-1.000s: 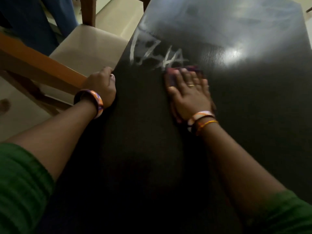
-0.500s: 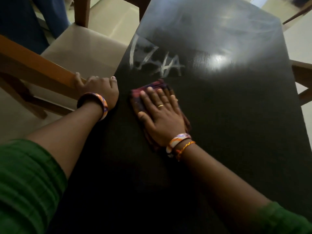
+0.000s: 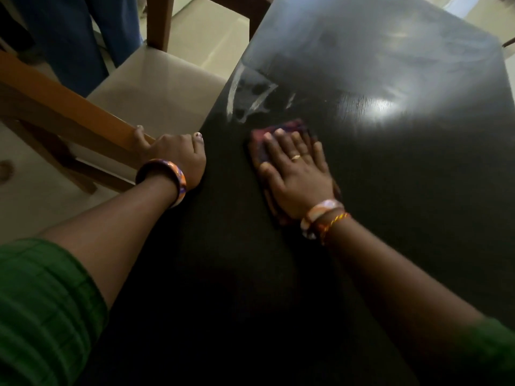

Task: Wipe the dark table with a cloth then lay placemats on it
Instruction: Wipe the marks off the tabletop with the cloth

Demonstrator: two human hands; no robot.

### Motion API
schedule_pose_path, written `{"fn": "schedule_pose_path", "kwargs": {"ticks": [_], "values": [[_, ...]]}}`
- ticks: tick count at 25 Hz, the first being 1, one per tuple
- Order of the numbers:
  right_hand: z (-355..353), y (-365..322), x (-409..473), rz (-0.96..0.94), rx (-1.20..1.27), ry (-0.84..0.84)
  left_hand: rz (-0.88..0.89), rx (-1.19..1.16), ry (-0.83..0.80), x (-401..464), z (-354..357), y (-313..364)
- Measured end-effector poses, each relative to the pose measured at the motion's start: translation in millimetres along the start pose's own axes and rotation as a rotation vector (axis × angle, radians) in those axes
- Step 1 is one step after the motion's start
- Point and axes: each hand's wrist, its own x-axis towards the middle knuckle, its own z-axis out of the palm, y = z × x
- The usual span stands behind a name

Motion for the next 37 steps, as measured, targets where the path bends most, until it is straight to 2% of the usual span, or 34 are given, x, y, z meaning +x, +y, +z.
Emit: {"fn": "schedule_pose_path", "kwargs": {"ticks": [2,4,6,9,11,14,16,18,21,22,24,27,28,29,31,34,36,37], "values": [[-12.7,33.1,55.7,0.215,0.012,-0.026,0.006,-0.039,-0.007,1.4,1.6,-2.6],[-21.8,37.9,89.4,0.345,0.045,-0.008,0.009,-0.037,0.004,1.6,1.6,-2.2],[-8.1,9.7,72.8,0.241,0.018,0.015,-0.001,0.021,0.005,-0.2,-0.8,0.0],[6.6,-35.2,-7.5,-0.085,0.082,0.003,-0.010,0.073,-0.003,-4.2,-5.3,4.6],[7.4,-15.4,-1.0,-0.119,0.043,0.019,-0.011,0.080,-0.003,-4.5,-5.6,4.9],[-7.3,34.3,94.0,0.160,0.007,0.029,-0.004,0.077,-0.004,-3.0,-3.0,2.0],[-20.4,40.5,134.4,0.331,0.079,0.027,0.007,0.082,0.007,-1.6,-0.6,1.6],[-13.1,13.8,115.1,0.233,0.055,-0.004,0.005,0.068,-0.006,-1.1,-0.4,0.8],[4.0,-32.0,28.1,-0.138,0.066,-0.003,-0.015,0.055,-0.013,-1.6,-1.1,0.6],[8.6,-29.7,18.0,-0.194,0.040,0.004,-0.017,0.051,-0.017,-1.5,-1.2,0.9],[4.7,-13.6,55.9,-0.126,0.029,0.018,-0.017,0.038,-0.023,-1.2,-0.4,1.5],[-16.4,11.3,161.1,0.196,0.116,0.042,-0.022,0.025,-0.014,-0.3,1.8,1.1],[-20.9,8.6,178.2,0.235,0.130,0.033,-0.022,0.021,-0.010,0.1,2.6,1.0],[-19.5,0.4,179.5,0.206,0.103,0.013,-0.021,0.015,-0.014,0.1,2.9,0.4],[-5.8,-24.6,141.2,0.005,0.043,-0.044,-0.014,-0.013,-0.013,0.9,2.6,-1.5],[10.9,-52.6,57.6,-0.305,0.047,-0.008,-0.013,-0.053,-0.018,0.2,-1.2,-2.3],[10.5,-43.0,91.4,-0.340,-0.005,0.061,-0.009,-0.063,-0.025,1.1,-1.0,-1.8],[6.6,-38.1,127.9,-0.280,-0.020,0.052,-0.008,-0.059,-0.033,1.3,-0.2,-2.2]]}}
